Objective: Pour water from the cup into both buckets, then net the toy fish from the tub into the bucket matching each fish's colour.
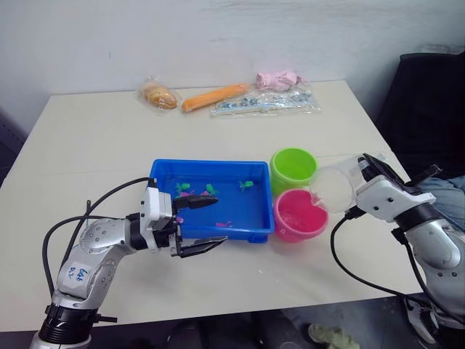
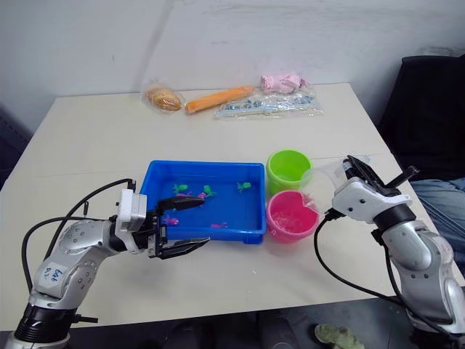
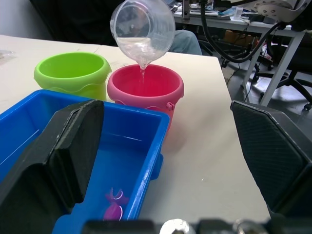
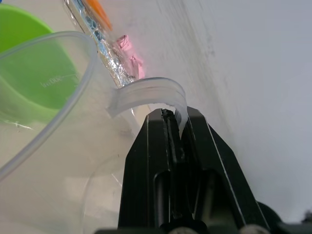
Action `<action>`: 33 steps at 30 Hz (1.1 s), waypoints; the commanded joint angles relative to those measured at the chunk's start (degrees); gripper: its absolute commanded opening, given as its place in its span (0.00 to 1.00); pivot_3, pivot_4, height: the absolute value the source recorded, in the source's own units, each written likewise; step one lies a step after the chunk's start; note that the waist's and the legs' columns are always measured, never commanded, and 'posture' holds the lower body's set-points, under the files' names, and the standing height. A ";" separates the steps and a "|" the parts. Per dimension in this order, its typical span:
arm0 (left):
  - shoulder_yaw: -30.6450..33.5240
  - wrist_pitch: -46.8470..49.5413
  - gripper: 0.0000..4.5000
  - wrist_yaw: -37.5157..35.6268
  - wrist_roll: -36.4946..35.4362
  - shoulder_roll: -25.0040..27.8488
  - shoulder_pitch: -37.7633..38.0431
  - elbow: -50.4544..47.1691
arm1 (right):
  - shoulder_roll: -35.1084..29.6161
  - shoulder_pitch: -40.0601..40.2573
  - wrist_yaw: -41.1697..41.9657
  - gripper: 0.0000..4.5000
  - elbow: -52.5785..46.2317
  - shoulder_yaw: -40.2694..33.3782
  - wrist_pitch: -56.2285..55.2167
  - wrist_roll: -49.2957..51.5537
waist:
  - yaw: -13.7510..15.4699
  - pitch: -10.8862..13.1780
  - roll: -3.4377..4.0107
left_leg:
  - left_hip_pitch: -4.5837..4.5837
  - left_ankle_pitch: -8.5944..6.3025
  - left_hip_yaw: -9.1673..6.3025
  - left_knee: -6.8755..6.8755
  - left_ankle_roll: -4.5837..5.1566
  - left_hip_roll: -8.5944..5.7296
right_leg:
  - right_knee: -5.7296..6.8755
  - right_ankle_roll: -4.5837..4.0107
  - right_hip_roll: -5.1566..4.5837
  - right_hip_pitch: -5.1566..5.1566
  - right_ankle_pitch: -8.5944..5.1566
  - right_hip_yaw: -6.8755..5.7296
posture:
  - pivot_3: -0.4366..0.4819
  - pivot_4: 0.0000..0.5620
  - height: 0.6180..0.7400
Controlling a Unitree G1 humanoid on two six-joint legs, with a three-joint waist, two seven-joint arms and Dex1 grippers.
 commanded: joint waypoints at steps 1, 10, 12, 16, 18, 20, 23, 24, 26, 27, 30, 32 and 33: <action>0.83 -0.87 1.00 0.27 -0.46 -0.37 0.95 -1.86 | 1.87 -1.14 1.56 0.03 -2.76 -4.12 3.97 7.98 | 0.00 0.00 0.00 | 0.01 0.00 0.00 0.00 0.00 0.00 | 0.01 0.00 0.00 0.00 0.00 0.00 | 0.48 0.27 1.00; 3.70 0.04 1.00 1.94 -2.55 -0.73 1.21 -1.09 | 6.55 -4.46 1.34 0.03 -4.43 -11.42 16.81 22.97 | 0.00 0.00 0.00 | 0.02 -0.01 0.00 0.03 0.00 0.02 | 0.08 0.00 0.01 0.00 0.00 0.02 | 0.48 0.27 1.00; 4.23 0.45 1.00 2.72 -3.14 -1.15 0.77 -1.00 | 6.63 -6.46 0.60 0.03 -4.27 -12.44 19.59 25.25 | -0.01 0.00 0.00 | 0.02 0.00 0.00 0.04 0.00 0.01 | 0.09 0.00 0.01 0.00 0.00 0.03 | 0.48 0.27 1.00; 5.74 1.70 1.00 5.65 -4.46 -2.84 -1.31 -0.51 | 4.32 -11.60 -0.98 0.03 -0.74 -11.37 21.85 23.95 | -0.10 0.00 0.00 | 0.02 -0.01 -0.01 0.04 -0.01 0.02 | 0.10 0.00 0.03 -0.02 0.00 0.05 | 0.48 0.27 1.00; 6.23 0.20 1.00 7.99 -2.57 -3.99 -3.34 0.80 | 3.03 -14.53 -2.19 0.03 3.25 -9.72 20.92 21.47 | -0.11 0.00 0.00 | 0.02 -0.01 -0.01 0.04 0.00 0.02 | 0.10 0.00 0.04 -0.02 0.00 0.05 | 0.48 0.27 1.00; 6.81 0.02 1.00 10.12 -1.64 -4.85 -5.28 1.95 | 2.15 -17.07 -3.54 0.03 7.17 -7.71 19.58 19.11 | -0.12 0.00 -0.01 | 0.02 0.00 0.01 0.05 0.00 0.01 | 0.10 0.00 0.04 -0.01 0.00 0.07 | 0.48 0.27 1.00; 7.43 1.45 1.00 11.57 -3.18 -5.53 -7.44 2.38 | 0.81 -19.63 -3.78 0.03 11.66 -4.09 16.39 15.83 | -0.14 0.00 -0.01 | 0.03 0.00 0.02 0.04 0.00 0.02 | 0.10 0.01 0.06 -0.02 0.01 0.08 | 0.48 0.27 1.00; 7.56 1.94 1.00 11.88 -3.70 -5.78 -7.85 2.33 | 0.47 -20.38 -3.65 0.03 13.00 -3.01 15.16 15.06 | -0.14 0.00 0.00 | 0.02 0.00 0.04 0.02 -0.01 0.02 | 0.09 0.01 0.06 -0.05 0.01 0.09 | 0.48 0.27 1.00; 7.60 2.76 1.00 12.28 -4.29 -6.10 -8.12 1.93 | -0.20 -21.76 -3.88 0.03 15.51 -1.14 13.06 13.24 | -0.20 0.00 0.00 | 0.01 0.00 0.06 0.00 -0.01 0.03 | 0.08 0.01 0.06 -0.08 0.00 0.09 | 0.48 0.27 1.00; 7.59 3.01 1.00 12.37 -4.40 -6.13 -8.19 1.81 | -0.38 -22.23 -3.99 0.03 16.40 -0.63 12.31 12.70 | -0.24 0.00 0.00 | 0.01 0.00 0.09 -0.01 -0.01 0.04 | 0.08 0.01 0.06 -0.09 0.00 0.11 | 0.48 0.27 1.00; 7.19 3.76 1.00 12.28 -4.55 -6.09 -7.22 0.57 | -1.23 -24.61 -3.14 0.03 20.13 2.15 8.94 10.99 | -0.24 0.00 0.00 | 0.01 0.00 0.14 0.01 -0.01 0.06 | 0.12 0.01 0.06 -0.11 0.00 0.12 | 0.48 0.27 1.00; 7.19 4.10 1.00 12.34 -4.65 -6.11 -6.63 -0.04 | -1.57 -25.78 -2.78 0.03 22.04 3.80 6.98 10.13 | -0.32 0.00 0.00 | 0.01 0.00 0.15 0.03 -0.01 0.07 | 0.15 0.01 0.07 -0.12 0.01 0.13 | 0.48 0.27 1.00; 7.21 4.22 1.00 12.38 -4.66 -6.15 -6.49 -0.11 | -1.71 -26.28 -2.55 0.03 22.89 4.70 6.07 9.54 | -0.31 0.00 0.00 | 0.02 0.00 0.15 0.04 -0.01 0.07 | 0.16 0.01 0.07 -0.11 0.01 0.13 | 0.48 0.27 1.00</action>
